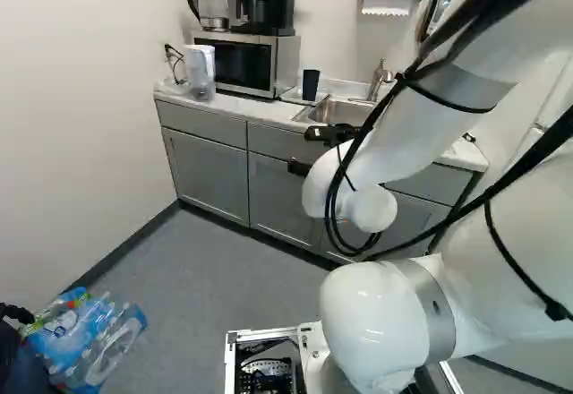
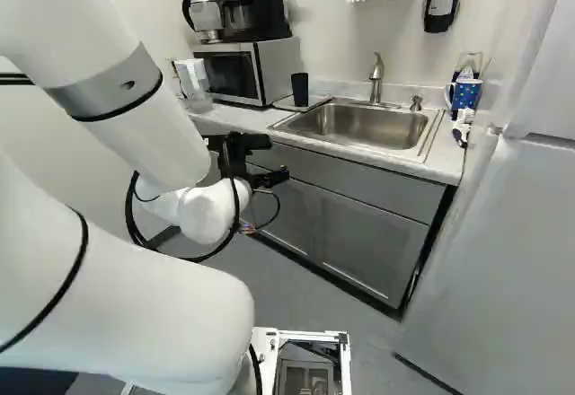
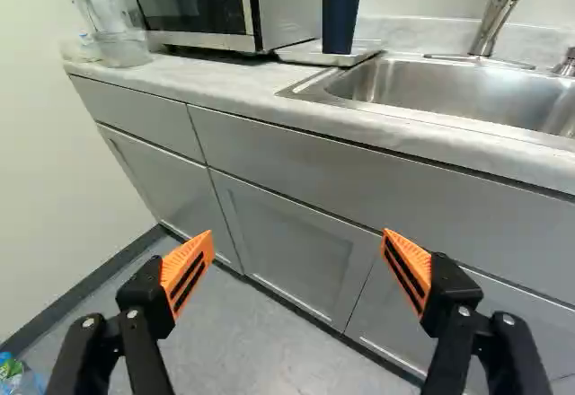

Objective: Rinse the cup and place it in the tray

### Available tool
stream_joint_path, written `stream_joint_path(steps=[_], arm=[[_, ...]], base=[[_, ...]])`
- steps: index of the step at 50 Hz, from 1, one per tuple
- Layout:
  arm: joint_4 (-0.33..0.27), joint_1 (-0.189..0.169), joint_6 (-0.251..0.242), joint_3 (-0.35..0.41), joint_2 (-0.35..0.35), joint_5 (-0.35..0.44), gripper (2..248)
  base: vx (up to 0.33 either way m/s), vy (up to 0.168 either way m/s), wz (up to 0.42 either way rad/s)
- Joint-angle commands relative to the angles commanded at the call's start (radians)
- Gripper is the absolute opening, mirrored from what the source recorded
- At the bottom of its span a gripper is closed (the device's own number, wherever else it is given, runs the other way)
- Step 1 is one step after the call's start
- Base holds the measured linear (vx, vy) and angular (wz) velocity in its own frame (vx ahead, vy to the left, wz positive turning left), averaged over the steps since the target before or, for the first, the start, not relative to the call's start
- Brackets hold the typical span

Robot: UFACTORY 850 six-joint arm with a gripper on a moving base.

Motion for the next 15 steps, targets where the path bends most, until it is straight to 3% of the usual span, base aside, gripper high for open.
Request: stream_joint_path(steps=[15], arm=[[0.000, 0.000, 0.000, 0.000, 0.000, 0.000, 247]], base=[[0.000, 0.000, 0.000]])
